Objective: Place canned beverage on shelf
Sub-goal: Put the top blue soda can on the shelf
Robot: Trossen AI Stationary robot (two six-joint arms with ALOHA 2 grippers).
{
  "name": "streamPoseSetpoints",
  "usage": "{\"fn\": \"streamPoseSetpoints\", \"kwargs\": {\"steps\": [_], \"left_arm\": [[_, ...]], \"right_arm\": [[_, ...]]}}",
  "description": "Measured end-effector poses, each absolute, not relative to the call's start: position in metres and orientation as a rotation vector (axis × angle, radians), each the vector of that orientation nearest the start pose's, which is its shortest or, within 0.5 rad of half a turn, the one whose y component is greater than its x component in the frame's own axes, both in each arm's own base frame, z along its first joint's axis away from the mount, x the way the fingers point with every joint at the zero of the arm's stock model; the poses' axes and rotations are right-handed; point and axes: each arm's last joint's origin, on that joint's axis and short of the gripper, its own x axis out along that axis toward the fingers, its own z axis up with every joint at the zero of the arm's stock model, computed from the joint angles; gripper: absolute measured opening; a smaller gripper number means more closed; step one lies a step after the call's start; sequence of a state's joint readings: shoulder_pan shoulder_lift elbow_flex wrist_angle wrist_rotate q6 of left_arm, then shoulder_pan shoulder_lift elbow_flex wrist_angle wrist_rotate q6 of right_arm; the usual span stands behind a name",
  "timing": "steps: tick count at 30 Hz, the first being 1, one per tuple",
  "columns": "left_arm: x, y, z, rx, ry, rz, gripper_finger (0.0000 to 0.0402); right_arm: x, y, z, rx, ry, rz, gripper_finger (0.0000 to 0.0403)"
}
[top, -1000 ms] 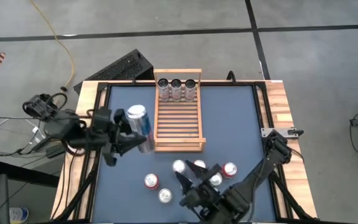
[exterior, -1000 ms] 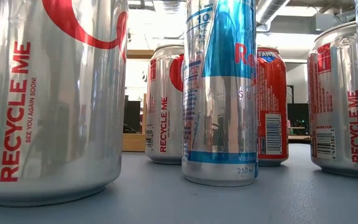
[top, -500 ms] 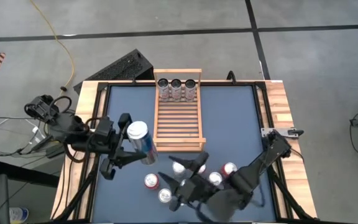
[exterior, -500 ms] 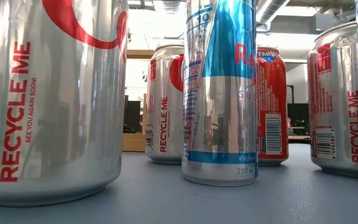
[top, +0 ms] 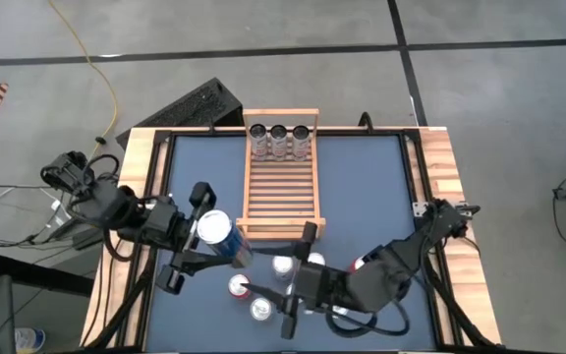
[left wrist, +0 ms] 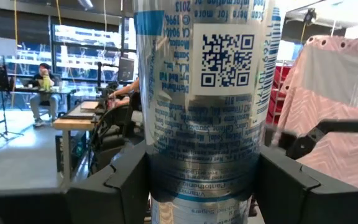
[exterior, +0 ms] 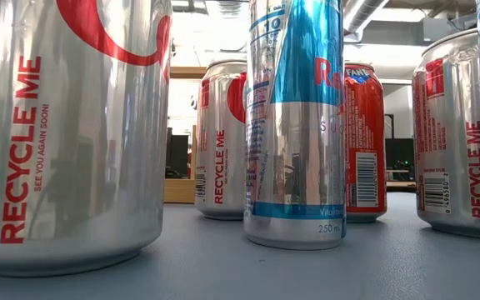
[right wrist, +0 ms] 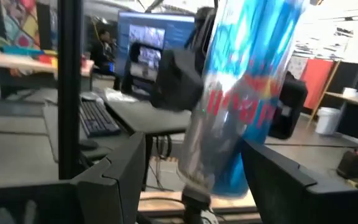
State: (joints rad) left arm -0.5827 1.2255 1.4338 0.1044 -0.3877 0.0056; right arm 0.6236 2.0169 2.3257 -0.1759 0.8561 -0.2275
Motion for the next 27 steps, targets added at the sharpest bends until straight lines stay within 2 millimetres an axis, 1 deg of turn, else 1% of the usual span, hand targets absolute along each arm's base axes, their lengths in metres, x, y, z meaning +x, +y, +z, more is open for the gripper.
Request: {"fn": "streamPoseSetpoints", "kwargs": {"steps": [6,11,18,23,27], "left_arm": [[0.214,-0.128,0.490,-0.123,-0.284,-0.209,0.0211],[0.216,-0.130,0.489,-0.115,-0.289,-0.217,0.0211],[0.222,-0.133,0.481,-0.082,-0.274,-0.236,0.0211],[0.222,-0.132,0.482,-0.083,-0.284,-0.235,0.0211],[0.222,-0.132,0.482,-0.083,-0.286,-0.235,0.0211]], "right_arm": [[0.364,0.239,0.485,-0.169,-0.065,-0.245,0.0249],[0.370,0.230,0.483,-0.167,-0.047,-0.263,0.0249],[0.378,0.218,0.480,-0.151,-0.033,-0.263,0.0249],[0.380,0.214,0.478,-0.142,-0.014,-0.264,0.0249],[0.384,0.210,0.476,-0.114,-0.007,-0.231,0.0249]]}}
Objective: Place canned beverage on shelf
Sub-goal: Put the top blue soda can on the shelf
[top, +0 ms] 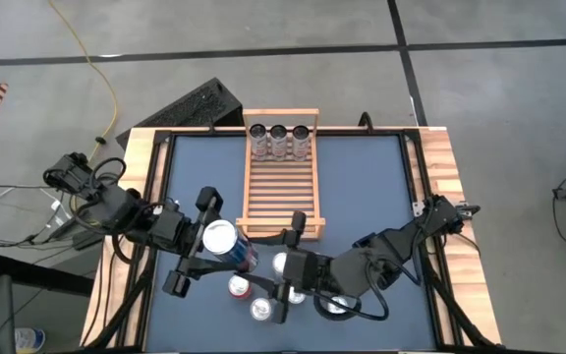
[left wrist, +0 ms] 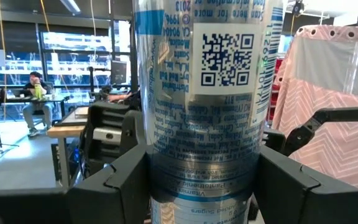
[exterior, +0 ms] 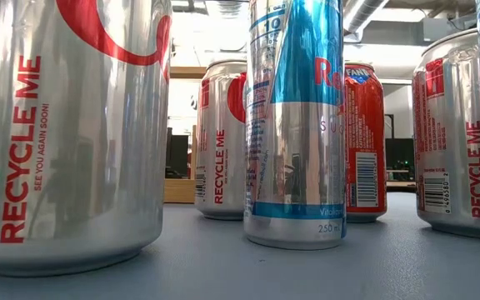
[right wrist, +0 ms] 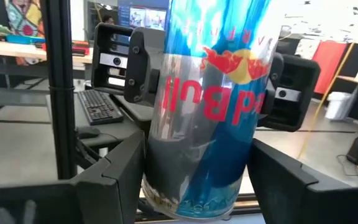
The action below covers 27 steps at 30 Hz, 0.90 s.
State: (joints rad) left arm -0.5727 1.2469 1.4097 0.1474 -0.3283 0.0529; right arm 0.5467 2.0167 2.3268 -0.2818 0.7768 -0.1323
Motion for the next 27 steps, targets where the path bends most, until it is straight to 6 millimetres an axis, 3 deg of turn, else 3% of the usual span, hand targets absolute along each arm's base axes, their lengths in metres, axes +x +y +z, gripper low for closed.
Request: {"fn": "streamPoseSetpoints", "kwargs": {"steps": [7,16,22,27], "left_arm": [[0.2228,-0.1311,0.4820,-0.078,-0.288,-0.236,0.0211],[0.2230,-0.1312,0.4813,-0.074,-0.282,-0.237,0.0211],[0.2230,-0.1313,0.4814,-0.075,-0.283,-0.239,0.0213],[0.2221,-0.1308,0.4788,-0.032,-0.252,-0.230,0.0245]], "right_arm": [[0.3866,0.2059,0.4749,-0.113,0.002,-0.225,0.0242],[0.3871,0.2033,0.4720,-0.124,0.034,-0.229,0.0144],[0.3870,0.2033,0.4717,-0.126,0.036,-0.230,0.0144],[0.3872,0.2033,0.4693,-0.149,0.057,-0.233,0.0143]]}}
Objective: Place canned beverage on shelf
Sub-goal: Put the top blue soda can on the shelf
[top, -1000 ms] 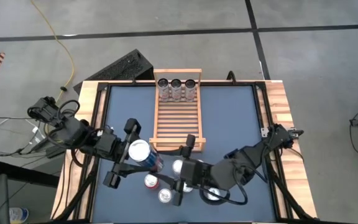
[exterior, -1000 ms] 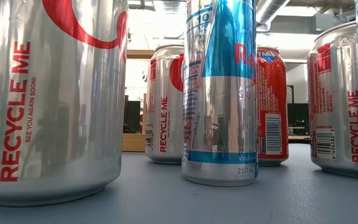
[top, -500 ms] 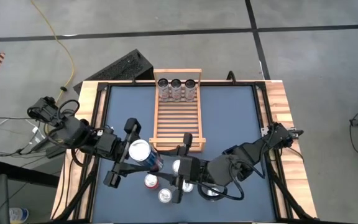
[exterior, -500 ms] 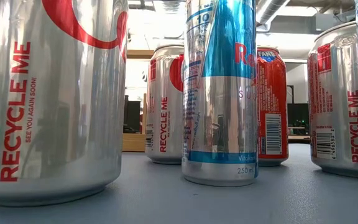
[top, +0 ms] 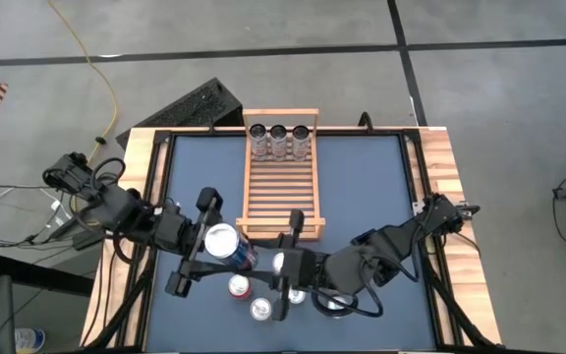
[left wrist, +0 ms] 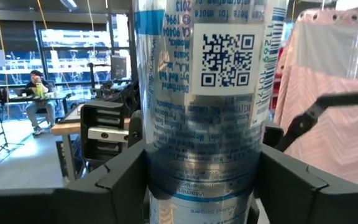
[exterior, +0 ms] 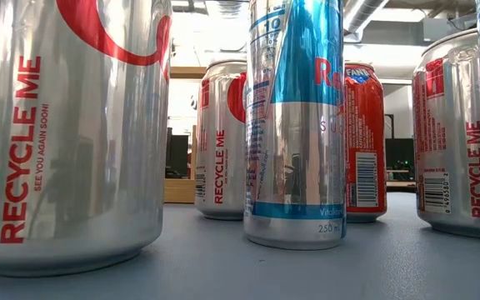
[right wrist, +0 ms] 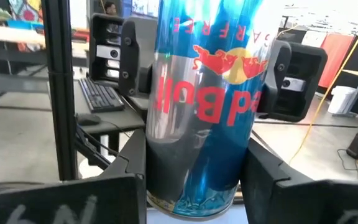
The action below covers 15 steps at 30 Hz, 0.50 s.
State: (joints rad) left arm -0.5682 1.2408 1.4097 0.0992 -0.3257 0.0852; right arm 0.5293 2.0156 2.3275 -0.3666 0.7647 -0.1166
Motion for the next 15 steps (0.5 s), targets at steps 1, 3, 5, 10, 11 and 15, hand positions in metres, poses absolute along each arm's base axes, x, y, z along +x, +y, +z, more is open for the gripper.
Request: {"fn": "streamPoseSetpoints", "kwargs": {"steps": [1,3,5,10,11,15], "left_arm": [[0.221,-0.130,0.478,-0.027,-0.240,-0.226,0.0254],[0.220,-0.129,0.478,-0.023,-0.231,-0.217,0.0271],[0.218,-0.127,0.477,-0.013,-0.206,-0.214,0.0284],[0.216,-0.127,0.475,-0.003,-0.170,-0.185,0.0296],[0.214,-0.126,0.475,-0.003,-0.163,-0.176,0.0296],[0.200,-0.118,0.474,0.002,-0.094,-0.098,0.0297]], "right_arm": [[0.388,0.203,0.468,-0.153,0.061,-0.234,0.0143],[0.388,0.205,0.465,-0.174,0.083,-0.243,0.0143],[0.390,0.206,0.461,-0.187,0.091,-0.256,0.0143],[0.386,0.207,0.465,-0.191,0.080,-0.294,0.0143],[0.385,0.207,0.466,-0.195,0.085,-0.298,0.0143],[0.380,0.208,0.459,-0.255,0.150,-0.387,0.0143]]}}
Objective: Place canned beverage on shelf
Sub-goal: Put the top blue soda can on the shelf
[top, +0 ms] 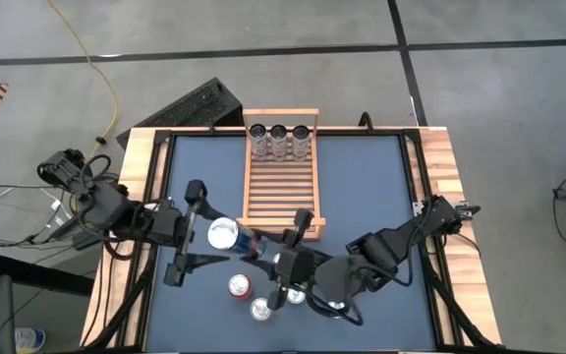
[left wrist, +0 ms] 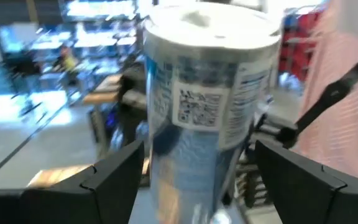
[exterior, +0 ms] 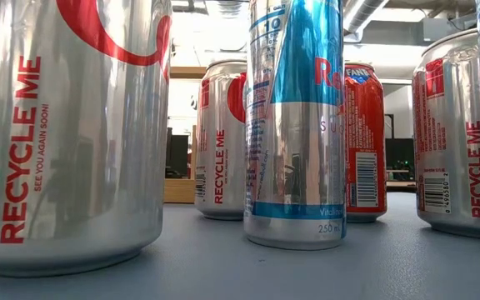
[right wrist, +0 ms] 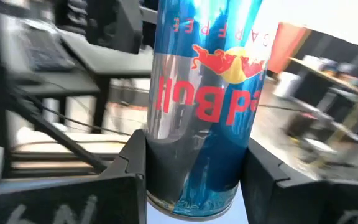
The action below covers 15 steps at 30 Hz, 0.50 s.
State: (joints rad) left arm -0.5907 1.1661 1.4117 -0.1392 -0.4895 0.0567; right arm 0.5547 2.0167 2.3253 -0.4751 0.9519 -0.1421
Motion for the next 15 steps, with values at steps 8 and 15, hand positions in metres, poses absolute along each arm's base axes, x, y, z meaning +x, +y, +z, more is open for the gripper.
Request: {"fn": "streamPoseSetpoints", "kwargs": {"steps": [8,15], "left_arm": [[0.177,-0.100,0.470,-0.038,0.022,0.023,0.0296],[0.173,-0.096,0.461,-0.073,0.101,0.054,0.0297]], "right_arm": [[0.351,0.215,0.455,-0.601,0.310,-0.785,0.0143],[0.346,0.195,0.437,-0.950,0.511,-0.889,0.0143]]}}
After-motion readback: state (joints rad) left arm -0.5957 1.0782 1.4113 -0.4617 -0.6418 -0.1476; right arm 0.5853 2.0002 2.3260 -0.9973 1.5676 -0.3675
